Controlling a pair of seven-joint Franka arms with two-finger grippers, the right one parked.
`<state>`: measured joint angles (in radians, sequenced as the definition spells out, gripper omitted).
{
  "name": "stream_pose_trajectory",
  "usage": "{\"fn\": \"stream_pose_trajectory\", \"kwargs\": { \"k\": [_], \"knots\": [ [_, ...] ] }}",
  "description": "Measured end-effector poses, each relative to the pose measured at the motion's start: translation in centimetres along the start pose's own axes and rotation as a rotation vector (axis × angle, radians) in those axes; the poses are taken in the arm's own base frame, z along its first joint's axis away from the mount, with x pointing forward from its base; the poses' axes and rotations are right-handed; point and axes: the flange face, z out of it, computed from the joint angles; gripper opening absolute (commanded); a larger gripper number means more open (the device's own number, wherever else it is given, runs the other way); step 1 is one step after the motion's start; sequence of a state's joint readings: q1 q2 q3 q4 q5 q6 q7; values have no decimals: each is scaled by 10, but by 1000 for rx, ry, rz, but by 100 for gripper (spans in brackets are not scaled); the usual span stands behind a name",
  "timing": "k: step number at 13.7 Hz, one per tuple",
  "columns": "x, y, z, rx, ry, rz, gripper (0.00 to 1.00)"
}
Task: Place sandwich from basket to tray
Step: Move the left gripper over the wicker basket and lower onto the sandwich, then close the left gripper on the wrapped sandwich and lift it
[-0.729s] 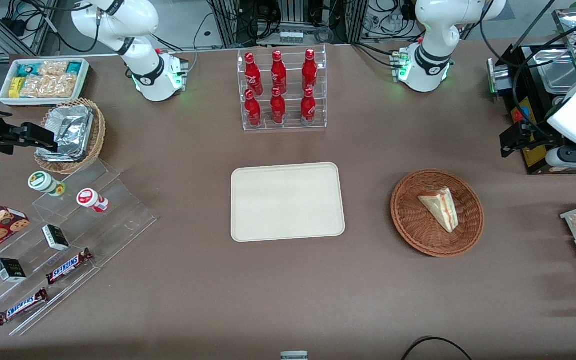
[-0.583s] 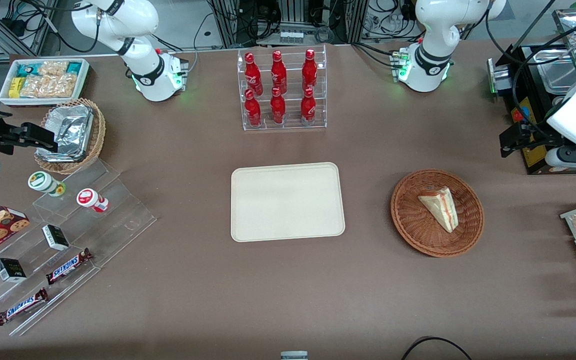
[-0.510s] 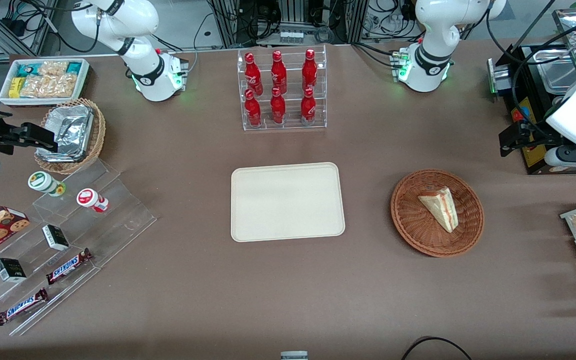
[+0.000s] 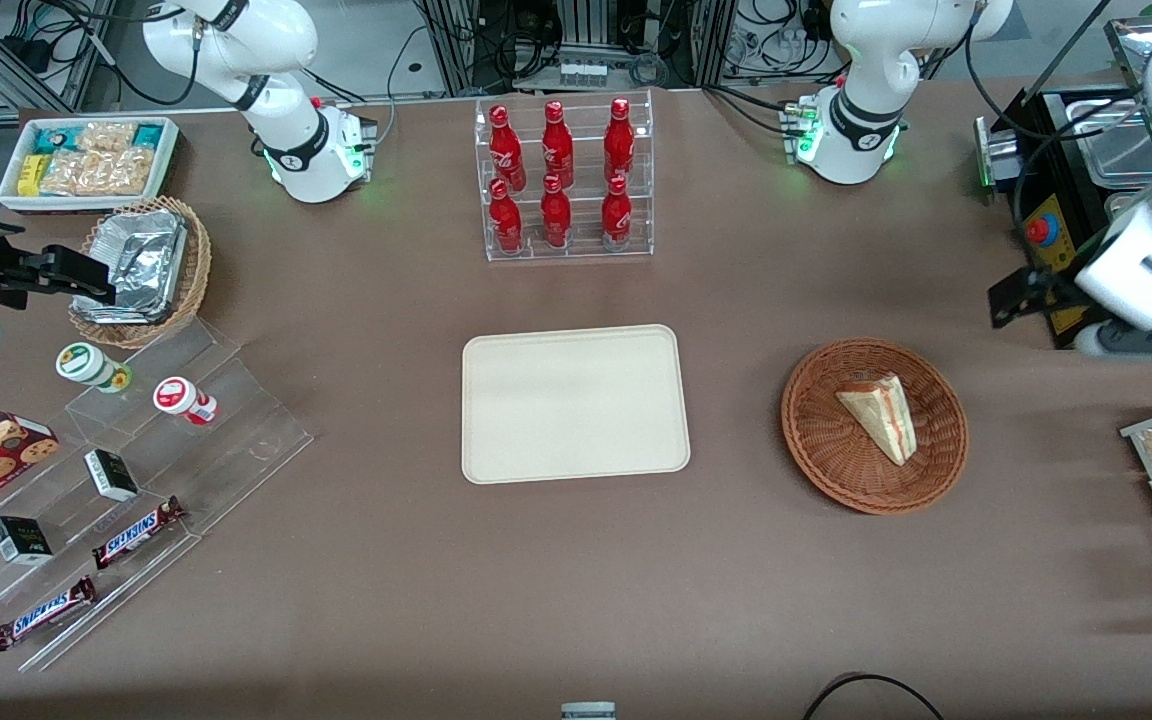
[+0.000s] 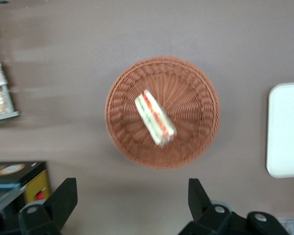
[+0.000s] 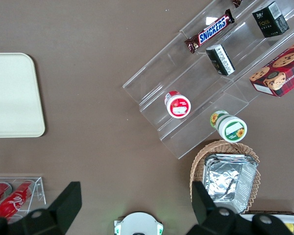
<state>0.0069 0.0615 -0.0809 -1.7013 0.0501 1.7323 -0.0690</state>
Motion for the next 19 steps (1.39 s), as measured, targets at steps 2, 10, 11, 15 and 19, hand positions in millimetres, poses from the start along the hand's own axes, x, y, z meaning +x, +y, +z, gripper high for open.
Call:
{"fn": "stream_pose_trajectory", "kwargs": {
  "k": [2, 10, 11, 15, 19],
  "knots": [
    [4, 11, 65, -7, 31, -90, 100],
    [-28, 31, 220, -52, 97, -373, 100],
    [-28, 30, 229, -51, 89, -378, 100],
    [-29, 28, 263, -50, 59, -389, 100],
    [-30, 29, 291, -47, 25, -399, 0]
  ]
}}
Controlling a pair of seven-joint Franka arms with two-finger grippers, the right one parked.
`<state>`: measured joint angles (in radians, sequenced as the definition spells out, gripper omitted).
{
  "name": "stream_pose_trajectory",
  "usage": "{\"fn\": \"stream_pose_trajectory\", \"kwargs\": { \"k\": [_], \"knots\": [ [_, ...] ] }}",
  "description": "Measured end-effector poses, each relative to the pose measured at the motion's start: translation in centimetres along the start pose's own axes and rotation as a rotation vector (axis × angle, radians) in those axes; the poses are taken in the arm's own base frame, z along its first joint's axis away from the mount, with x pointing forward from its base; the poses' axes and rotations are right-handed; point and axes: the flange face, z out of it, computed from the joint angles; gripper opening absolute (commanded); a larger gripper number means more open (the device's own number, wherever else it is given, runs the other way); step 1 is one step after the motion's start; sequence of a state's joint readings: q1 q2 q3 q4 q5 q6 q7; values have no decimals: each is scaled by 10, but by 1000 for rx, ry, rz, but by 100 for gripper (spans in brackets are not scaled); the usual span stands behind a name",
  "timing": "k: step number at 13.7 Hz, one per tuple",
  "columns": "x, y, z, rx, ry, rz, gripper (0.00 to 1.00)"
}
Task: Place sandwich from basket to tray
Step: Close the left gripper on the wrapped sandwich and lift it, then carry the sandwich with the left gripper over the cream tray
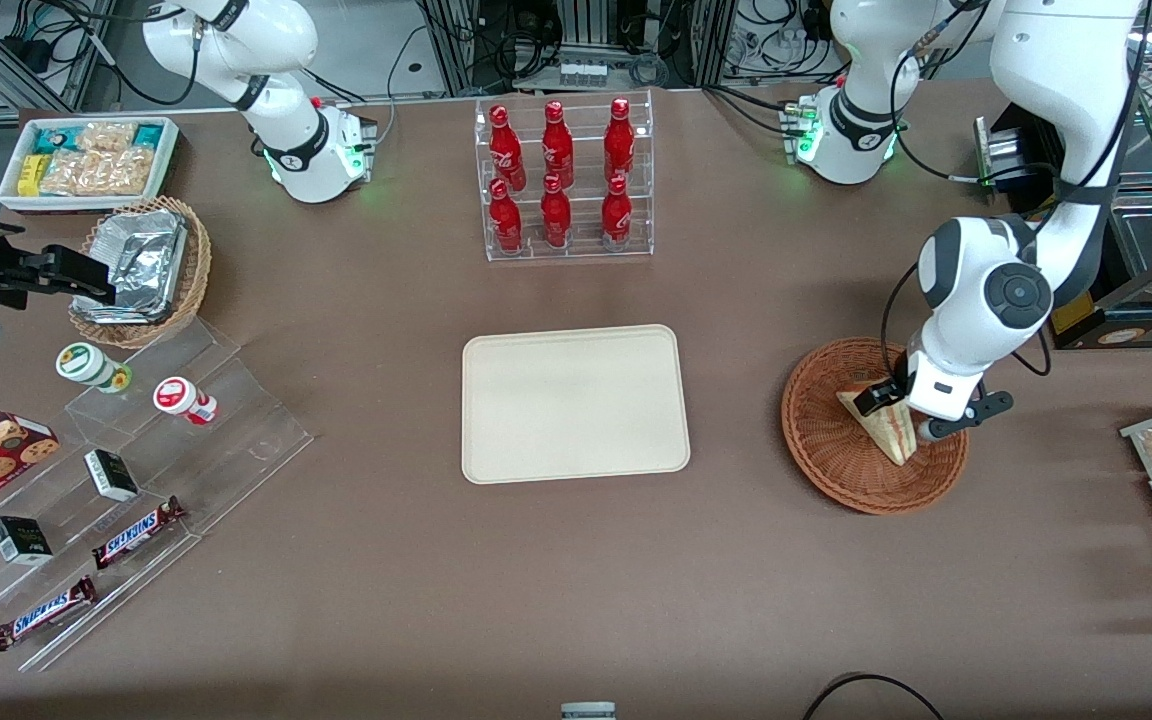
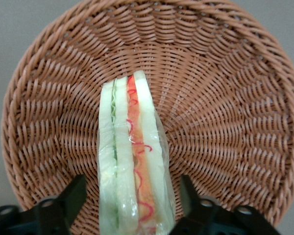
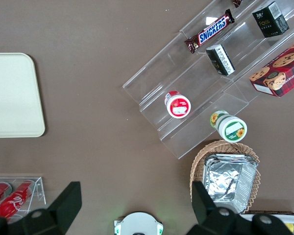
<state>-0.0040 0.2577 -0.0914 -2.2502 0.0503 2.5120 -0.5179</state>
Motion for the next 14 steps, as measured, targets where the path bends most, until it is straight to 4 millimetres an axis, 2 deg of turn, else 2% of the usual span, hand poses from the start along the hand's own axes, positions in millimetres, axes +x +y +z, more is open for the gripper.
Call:
{"fn": "stream_pose_trajectory", "kwargs": {
  "k": [4, 6, 7, 9, 11, 12, 13, 14],
  "knots": [
    [2, 1, -1, -2, 4, -5, 0],
    [7, 7, -21, 6, -4, 1, 0],
    [12, 16, -43, 20, -22, 11, 0],
    [15, 53, -112, 42, -40, 62, 0],
    [3, 104, -178, 41, -27, 133, 0],
    [-10, 132, -200, 39, -22, 171, 0],
    [-25, 160, -211, 36, -19, 209, 0],
    [-41, 186, -211, 35, -20, 247, 0]
  ]
}}
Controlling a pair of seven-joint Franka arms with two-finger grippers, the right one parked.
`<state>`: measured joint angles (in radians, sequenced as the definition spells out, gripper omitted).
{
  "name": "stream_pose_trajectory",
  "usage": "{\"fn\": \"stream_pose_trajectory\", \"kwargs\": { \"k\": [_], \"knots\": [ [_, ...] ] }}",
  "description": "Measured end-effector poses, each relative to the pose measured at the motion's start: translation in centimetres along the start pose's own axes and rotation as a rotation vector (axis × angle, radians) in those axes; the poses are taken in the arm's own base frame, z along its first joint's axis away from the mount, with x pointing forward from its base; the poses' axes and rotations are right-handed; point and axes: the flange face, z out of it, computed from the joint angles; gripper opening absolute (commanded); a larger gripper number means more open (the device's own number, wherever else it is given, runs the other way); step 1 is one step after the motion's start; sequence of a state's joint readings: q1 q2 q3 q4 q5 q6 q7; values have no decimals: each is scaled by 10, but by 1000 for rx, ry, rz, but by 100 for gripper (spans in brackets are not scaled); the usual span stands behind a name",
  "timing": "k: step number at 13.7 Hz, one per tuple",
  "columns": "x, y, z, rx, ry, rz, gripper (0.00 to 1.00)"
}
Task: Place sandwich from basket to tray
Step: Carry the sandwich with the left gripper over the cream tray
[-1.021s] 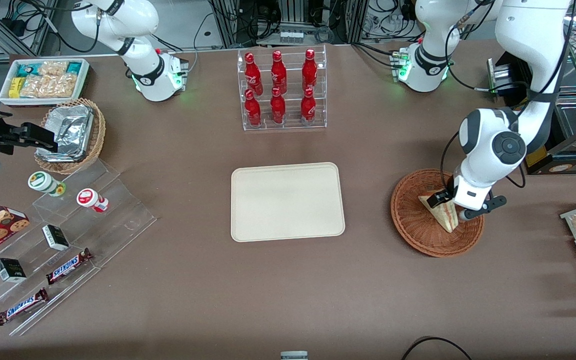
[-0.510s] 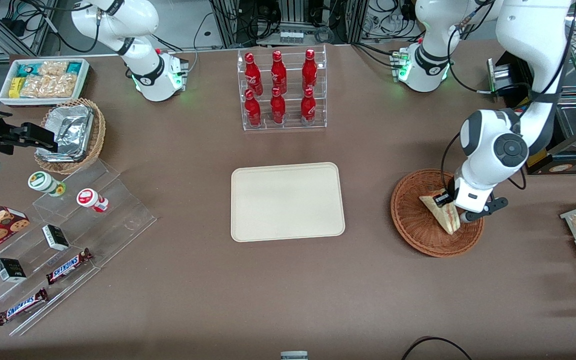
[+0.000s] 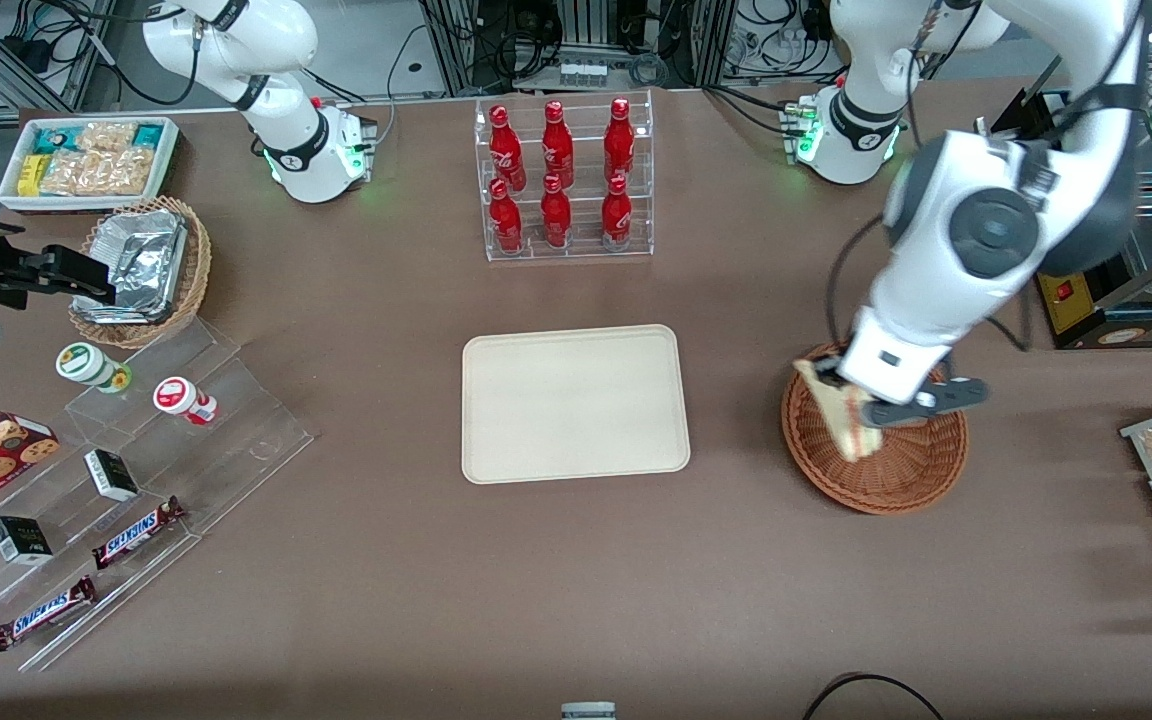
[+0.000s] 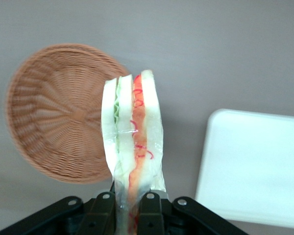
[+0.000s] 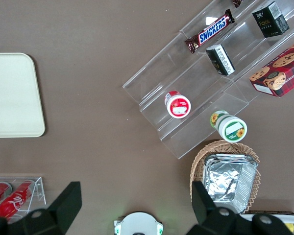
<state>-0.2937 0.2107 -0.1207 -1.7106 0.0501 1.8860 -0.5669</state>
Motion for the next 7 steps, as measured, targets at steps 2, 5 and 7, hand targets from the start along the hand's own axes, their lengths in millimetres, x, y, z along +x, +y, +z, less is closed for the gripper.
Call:
{"fn": "stream_pose_trajectory", "kwargs": {
  "k": [2, 5, 7],
  "knots": [
    [-18, 54, 20, 8, -21, 68, 0],
    [-56, 138, 77, 47, -81, 154, 0],
    [-68, 176, 109, 58, -100, 189, 0]
  ]
}}
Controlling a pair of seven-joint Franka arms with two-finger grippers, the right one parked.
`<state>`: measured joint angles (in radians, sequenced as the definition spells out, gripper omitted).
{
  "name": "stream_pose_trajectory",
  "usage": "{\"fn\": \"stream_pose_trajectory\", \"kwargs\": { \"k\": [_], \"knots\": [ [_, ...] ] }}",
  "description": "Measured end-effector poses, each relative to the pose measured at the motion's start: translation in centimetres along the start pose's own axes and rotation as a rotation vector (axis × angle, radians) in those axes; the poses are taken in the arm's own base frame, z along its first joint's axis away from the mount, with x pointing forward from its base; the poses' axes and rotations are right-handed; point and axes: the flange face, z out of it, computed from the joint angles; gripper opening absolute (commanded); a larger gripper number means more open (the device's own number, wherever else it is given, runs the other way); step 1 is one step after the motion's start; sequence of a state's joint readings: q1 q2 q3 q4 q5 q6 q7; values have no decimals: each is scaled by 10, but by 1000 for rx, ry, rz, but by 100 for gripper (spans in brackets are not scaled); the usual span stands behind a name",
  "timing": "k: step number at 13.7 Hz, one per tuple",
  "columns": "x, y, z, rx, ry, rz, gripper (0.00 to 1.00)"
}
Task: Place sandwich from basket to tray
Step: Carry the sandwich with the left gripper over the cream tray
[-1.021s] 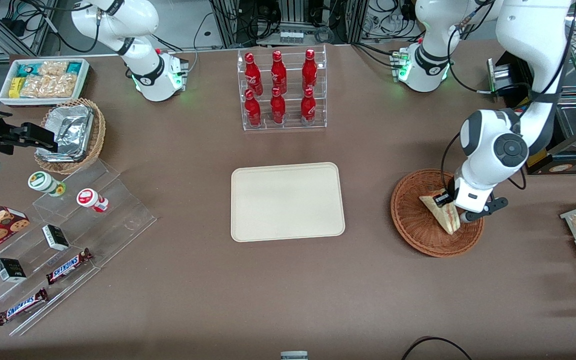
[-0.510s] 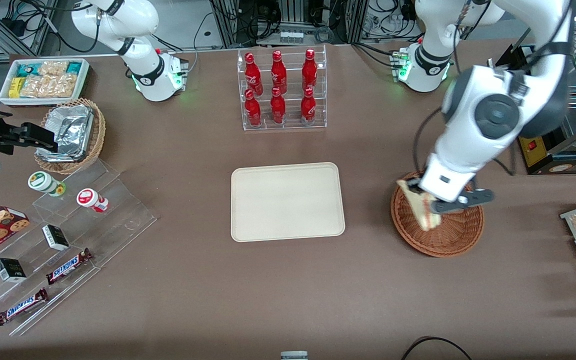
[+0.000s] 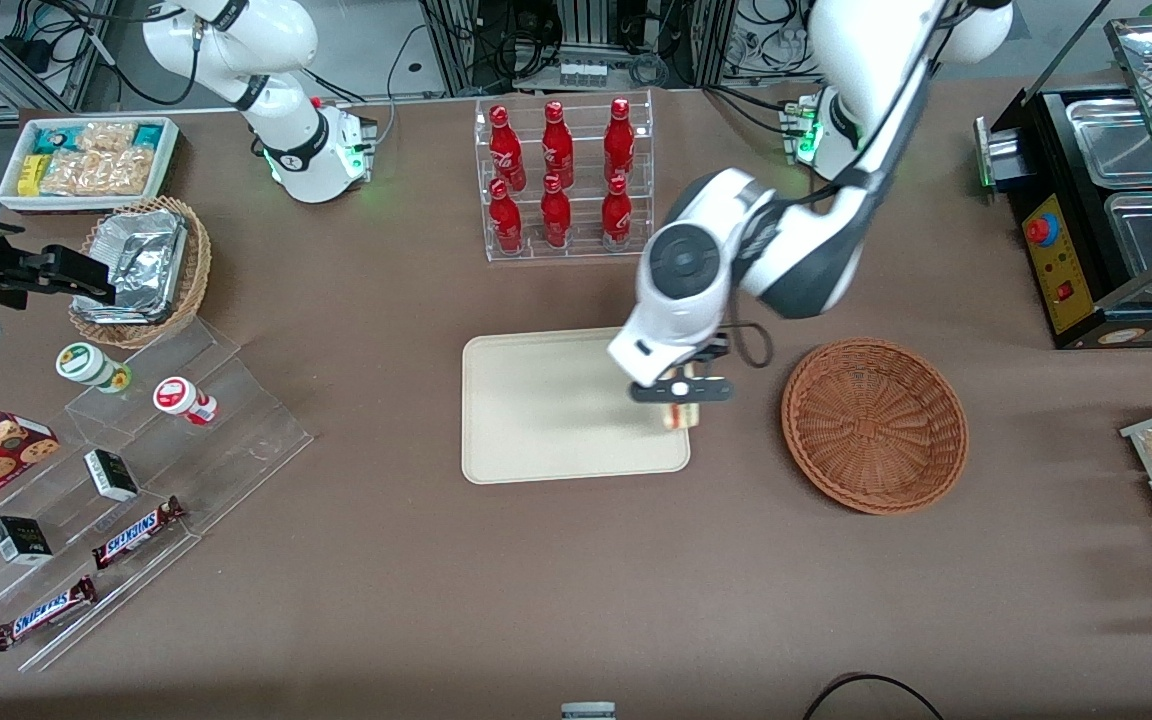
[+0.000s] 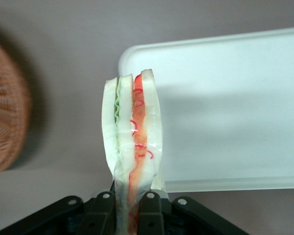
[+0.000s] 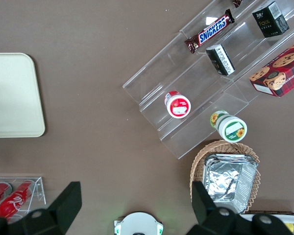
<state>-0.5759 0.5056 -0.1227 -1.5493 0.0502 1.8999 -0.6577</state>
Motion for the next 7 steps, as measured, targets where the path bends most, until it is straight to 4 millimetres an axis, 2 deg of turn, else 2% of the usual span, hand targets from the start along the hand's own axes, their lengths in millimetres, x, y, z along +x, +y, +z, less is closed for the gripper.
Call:
{"fn": "stream_pose_trajectory", "kwargs": {
  "k": [4, 7],
  "knots": [
    [8, 41, 31, -45, 45, 8, 0],
    [4, 66, 49, -84, 86, 9, 0]
  ]
}}
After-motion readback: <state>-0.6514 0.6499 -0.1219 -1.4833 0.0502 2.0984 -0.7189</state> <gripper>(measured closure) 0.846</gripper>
